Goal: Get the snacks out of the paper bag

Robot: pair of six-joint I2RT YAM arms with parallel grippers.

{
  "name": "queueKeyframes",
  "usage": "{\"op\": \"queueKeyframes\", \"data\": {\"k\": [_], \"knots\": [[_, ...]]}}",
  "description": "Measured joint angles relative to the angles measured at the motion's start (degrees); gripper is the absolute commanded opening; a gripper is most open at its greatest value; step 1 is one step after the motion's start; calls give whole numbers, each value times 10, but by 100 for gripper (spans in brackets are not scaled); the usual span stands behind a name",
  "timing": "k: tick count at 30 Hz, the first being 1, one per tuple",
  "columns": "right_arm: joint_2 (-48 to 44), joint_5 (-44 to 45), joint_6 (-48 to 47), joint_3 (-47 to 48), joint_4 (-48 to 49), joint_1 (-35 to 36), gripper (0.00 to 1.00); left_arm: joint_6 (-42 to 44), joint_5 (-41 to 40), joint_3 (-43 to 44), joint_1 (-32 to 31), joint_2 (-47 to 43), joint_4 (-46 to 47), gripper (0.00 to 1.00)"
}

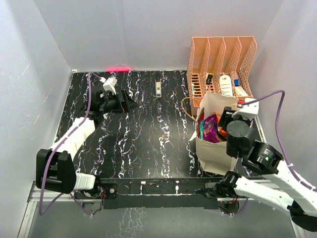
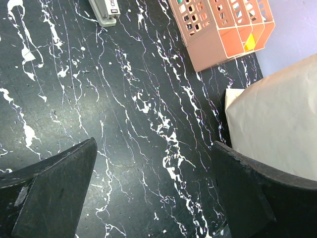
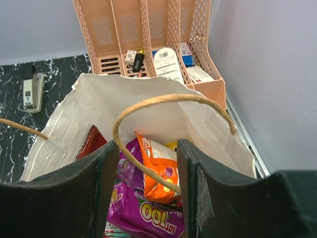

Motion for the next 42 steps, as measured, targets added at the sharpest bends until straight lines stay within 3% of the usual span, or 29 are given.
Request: {"op": "queueKeyframes", "data": {"k": [15, 24, 29, 32, 38, 42], "knots": [[120, 5, 19, 67, -8, -17, 49, -2, 2, 0, 0, 0, 0, 97], [174, -160, -6, 74, 2, -252, 52, -4, 3, 0, 0, 0, 0, 97], [182, -239, -19, 82, 6, -287, 50, -4, 4, 0, 0, 0, 0, 97], [174, -272, -18, 89, 9, -289, 44, -5, 4, 0, 0, 0, 0, 97], [135, -316, -12, 89, 12, -290, 20, -7, 8, 0, 0, 0, 0, 97], [106, -352, -3, 87, 35, -292, 9, -9, 11, 0, 0, 0, 1, 97]]}}
